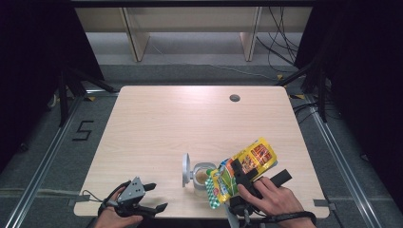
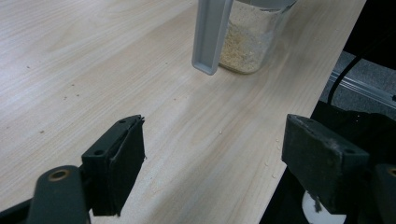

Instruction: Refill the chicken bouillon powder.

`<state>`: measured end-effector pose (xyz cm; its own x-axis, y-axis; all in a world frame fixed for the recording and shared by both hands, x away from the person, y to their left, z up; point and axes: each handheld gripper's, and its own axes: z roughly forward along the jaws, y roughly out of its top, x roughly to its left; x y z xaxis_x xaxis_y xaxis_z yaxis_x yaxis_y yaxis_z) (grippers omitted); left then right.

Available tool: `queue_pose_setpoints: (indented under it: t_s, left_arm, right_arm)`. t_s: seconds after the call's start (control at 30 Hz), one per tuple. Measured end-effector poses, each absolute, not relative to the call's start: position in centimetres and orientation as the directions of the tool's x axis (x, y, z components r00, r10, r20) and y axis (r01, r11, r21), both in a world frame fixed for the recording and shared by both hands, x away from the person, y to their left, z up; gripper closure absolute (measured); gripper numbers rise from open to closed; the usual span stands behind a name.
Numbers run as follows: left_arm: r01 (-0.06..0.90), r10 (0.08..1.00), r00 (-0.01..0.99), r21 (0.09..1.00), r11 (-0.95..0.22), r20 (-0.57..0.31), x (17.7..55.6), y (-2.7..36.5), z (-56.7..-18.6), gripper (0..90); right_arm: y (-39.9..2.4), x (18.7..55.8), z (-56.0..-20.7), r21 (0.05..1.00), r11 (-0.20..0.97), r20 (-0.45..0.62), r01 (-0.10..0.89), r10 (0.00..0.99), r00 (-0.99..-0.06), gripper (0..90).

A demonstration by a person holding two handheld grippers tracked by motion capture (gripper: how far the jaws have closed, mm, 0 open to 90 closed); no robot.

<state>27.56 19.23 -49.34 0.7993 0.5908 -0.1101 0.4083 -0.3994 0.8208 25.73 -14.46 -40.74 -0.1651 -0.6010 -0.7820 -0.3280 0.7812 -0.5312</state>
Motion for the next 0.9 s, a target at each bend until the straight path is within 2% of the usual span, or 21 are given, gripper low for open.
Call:
queue_pose_setpoints:
  t_s: [0.9]
  left_arm:
    - [0.408,0.594,0.797,0.824,-0.394,-0.111,27.56,19.22,-49.35,20.6]
  right_arm:
    - [-14.43,25.82,-40.72,-0.547,0.765,-0.773,-0.34,-0.618,-0.147,63.5]
